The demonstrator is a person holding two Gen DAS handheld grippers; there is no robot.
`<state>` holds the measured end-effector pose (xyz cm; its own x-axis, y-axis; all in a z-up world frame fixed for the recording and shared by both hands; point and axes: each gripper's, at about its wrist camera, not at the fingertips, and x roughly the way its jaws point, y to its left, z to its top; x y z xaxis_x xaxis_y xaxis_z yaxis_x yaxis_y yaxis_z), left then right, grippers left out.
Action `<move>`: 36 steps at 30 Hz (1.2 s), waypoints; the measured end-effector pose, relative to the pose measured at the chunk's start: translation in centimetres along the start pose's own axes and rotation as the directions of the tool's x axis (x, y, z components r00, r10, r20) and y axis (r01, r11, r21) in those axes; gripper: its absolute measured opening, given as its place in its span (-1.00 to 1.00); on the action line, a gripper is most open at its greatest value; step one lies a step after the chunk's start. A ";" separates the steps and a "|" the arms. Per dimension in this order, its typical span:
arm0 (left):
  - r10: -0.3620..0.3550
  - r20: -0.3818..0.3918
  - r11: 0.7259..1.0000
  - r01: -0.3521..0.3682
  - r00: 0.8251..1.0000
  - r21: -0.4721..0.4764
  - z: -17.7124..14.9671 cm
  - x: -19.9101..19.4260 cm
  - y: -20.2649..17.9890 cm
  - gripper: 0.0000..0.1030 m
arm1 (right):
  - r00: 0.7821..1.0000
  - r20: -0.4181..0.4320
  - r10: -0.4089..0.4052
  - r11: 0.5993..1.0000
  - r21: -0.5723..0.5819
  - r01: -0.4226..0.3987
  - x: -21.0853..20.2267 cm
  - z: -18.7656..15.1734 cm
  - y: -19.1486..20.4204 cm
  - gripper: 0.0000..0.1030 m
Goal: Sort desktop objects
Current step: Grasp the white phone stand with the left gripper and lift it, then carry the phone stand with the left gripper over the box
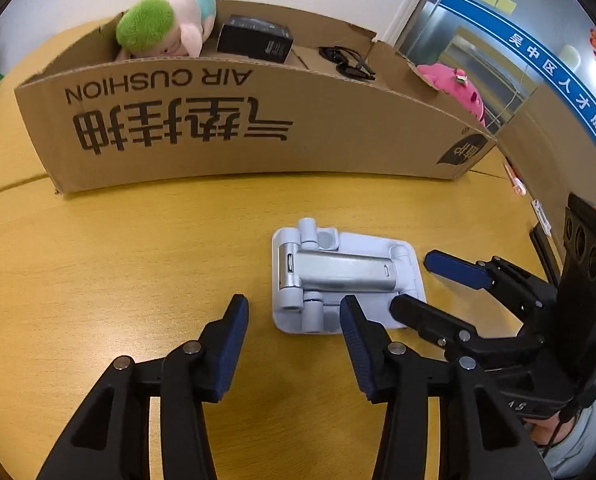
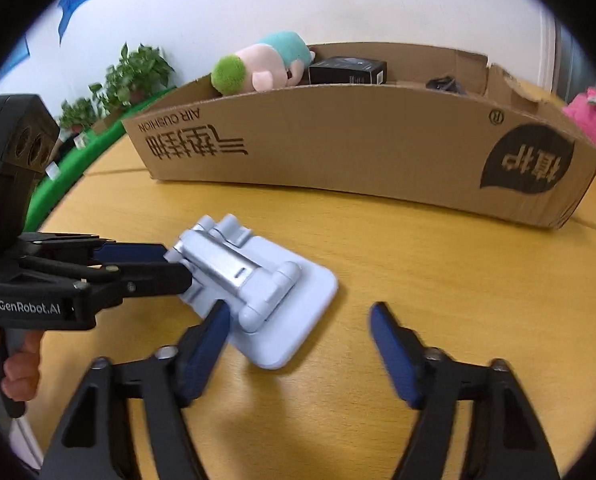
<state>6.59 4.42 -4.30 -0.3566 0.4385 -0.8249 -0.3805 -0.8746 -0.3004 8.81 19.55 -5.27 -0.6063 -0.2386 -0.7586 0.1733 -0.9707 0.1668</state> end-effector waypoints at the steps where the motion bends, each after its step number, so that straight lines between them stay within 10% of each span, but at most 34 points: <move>1: -0.013 -0.003 1.000 0.013 1.000 -0.003 -0.1 0.0 0.0 -0.36 | 1.000 0.003 0.013 1.000 0.003 -0.013 0.0 0.0 -0.1 0.19; 5: -0.031 -0.004 0.999 0.031 1.000 -0.017 -0.2 -0.1 0.3 -0.43 | 0.999 0.005 0.043 0.999 0.012 -0.043 -0.3 -0.4 -0.3 -0.19; 21: -0.020 0.045 1.000 0.020 0.999 0.007 0.1 -2.5 -1.7 -0.47 | 0.993 0.068 0.091 0.993 0.075 -0.096 -2.5 -0.8 -0.8 -0.27; 36: -0.051 0.212 0.991 0.024 0.976 0.130 9.4 -6.7 -6.4 -0.47 | 0.962 0.271 0.029 0.998 0.038 -0.040 -8.9 6.7 -3.5 -0.28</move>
<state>3.41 8.98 7.60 -0.5093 0.5164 -0.6885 -0.4964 -0.8297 -0.2551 8.37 24.91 5.17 -0.7889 -0.2656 -0.5542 0.1682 -0.9607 0.2210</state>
